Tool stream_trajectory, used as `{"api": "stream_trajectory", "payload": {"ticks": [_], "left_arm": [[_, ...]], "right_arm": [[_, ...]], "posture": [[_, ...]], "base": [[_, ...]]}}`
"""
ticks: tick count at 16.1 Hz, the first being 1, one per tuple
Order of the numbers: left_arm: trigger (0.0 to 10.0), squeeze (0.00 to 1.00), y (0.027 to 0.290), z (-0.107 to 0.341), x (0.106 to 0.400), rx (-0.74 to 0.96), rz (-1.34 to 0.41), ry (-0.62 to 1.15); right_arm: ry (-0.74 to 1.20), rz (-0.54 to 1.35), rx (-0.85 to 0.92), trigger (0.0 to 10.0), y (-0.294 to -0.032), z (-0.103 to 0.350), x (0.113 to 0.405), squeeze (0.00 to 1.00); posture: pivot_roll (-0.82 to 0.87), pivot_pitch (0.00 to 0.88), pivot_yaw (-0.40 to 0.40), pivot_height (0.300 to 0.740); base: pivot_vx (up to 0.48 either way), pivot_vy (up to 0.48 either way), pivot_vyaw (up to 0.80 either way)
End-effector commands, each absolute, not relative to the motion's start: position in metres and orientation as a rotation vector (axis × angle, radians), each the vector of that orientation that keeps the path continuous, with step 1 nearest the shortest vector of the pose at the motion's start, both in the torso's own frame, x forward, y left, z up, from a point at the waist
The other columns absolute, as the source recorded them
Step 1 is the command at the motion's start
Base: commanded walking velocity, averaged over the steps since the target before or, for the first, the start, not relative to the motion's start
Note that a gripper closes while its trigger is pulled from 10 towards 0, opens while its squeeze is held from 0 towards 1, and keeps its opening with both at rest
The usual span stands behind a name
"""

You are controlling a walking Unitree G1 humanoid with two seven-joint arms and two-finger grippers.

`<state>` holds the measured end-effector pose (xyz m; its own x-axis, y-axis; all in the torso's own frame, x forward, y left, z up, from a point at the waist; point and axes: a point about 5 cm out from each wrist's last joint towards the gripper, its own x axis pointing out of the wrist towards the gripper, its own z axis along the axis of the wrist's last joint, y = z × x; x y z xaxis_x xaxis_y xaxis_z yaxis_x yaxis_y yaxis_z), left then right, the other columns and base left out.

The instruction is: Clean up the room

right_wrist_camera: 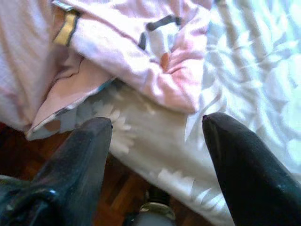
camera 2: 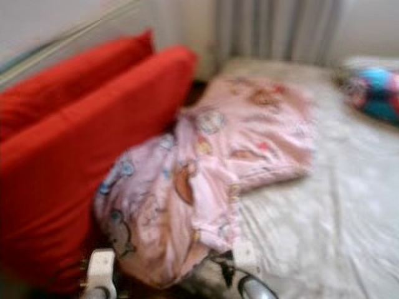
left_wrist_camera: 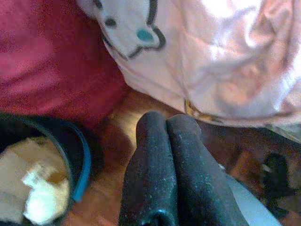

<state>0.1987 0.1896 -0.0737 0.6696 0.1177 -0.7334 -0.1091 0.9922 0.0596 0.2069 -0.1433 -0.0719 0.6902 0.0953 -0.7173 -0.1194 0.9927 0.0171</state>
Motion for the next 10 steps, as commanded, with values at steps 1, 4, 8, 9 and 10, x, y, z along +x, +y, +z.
{"api": "stream_trajectory", "payload": {"ticks": [1,4,8,9,10], "left_arm": [[10.0,0.0,0.194,-0.078,0.19,0.01,0.138,0.864],[10.0,0.0,0.188,-0.079,0.19,-0.006,0.134,0.866],[10.0,0.0,0.183,-0.08,0.189,-0.027,0.139,0.872],[10.0,0.0,0.182,-0.081,0.188,-0.031,0.141,0.874],[10.0,0.0,0.182,-0.081,0.188,-0.029,0.141,0.876]], "right_arm": [[0.817,0.104,-0.01,10.0,-0.141,-0.075,0.202,0.0],[0.809,0.09,-0.012,10.0,-0.15,-0.073,0.205,0.0],[0.814,0.093,-0.028,10.0,-0.156,-0.072,0.206,0.0],[0.814,0.089,-0.026,10.0,-0.155,-0.072,0.206,0.0],[0.815,0.086,-0.024,10.0,-0.155,-0.073,0.206,0.0]], "posture": [[-0.08,0.033,0.004,0.74],[-0.08,0.006,-0.016,0.74],[-0.07,0.0,-0.038,0.74],[-0.07,0.0,-0.038,0.74],[-0.07,0.0,-0.037,0.74]], "base": [[0.0,0.0,0.0],[0.0,0.0,0.0],[0.0,0.0,0.0],[0.0,0.0,0.0],[0.0,0.0,0.0]]}}
